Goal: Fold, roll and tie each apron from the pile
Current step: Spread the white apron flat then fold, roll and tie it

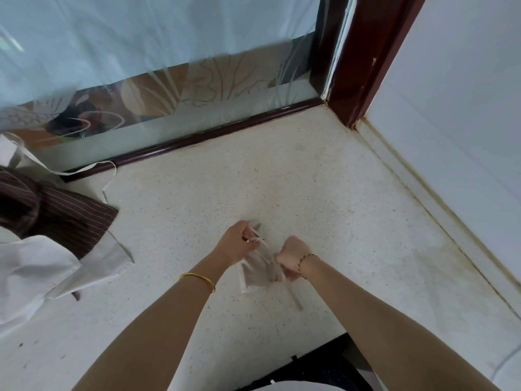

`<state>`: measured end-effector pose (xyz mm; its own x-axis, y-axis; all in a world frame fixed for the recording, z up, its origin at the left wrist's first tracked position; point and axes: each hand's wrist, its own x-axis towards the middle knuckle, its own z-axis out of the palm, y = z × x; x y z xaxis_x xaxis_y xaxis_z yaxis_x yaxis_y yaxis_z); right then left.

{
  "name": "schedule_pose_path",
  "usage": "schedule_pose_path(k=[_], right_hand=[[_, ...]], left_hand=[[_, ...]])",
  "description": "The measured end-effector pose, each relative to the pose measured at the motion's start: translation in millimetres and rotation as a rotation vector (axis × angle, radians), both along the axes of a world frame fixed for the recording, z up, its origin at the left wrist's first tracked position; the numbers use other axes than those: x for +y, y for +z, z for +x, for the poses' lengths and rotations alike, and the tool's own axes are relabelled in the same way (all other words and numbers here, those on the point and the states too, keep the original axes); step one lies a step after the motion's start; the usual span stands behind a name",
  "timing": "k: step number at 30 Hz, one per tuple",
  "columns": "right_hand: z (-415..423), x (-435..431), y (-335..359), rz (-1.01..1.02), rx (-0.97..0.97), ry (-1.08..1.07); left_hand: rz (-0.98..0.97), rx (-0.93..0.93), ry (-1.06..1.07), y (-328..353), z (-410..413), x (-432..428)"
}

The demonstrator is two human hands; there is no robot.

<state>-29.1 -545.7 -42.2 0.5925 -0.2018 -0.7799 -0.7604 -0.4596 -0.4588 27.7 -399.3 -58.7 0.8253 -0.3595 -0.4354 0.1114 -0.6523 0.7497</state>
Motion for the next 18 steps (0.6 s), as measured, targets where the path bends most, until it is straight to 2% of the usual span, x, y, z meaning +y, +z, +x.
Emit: schedule_pose_path(k=[2, 3, 5, 6, 8, 13, 18], right_hand=[[2, -6, 3, -0.386, -0.289, 0.066], [4, -6, 5, -0.459, -0.456, 0.096], [9, -2, 10, -0.296, -0.692, 0.135], [12, 3, 10, -0.18, -0.721, 0.165], [14, 11, 5, -0.088, -0.678, 0.229], [15, 13, -12, -0.04, -0.557, 0.272], [18, 15, -8, -0.086, -0.496, 0.373]], left_hand=[[-0.007, -0.017, -0.016, -1, -1, 1], [0.002, -0.03, -0.03, -1, -1, 1], [0.042, -0.064, -0.087, -1, -4, -1], [0.066, -0.079, -0.116, -2, -5, -2], [0.109, -0.108, -0.145, -1, -8, -3], [0.171, -0.2, -0.179, 1, -12, 2], [0.295, -0.446, -0.325, -6, -17, 4]])
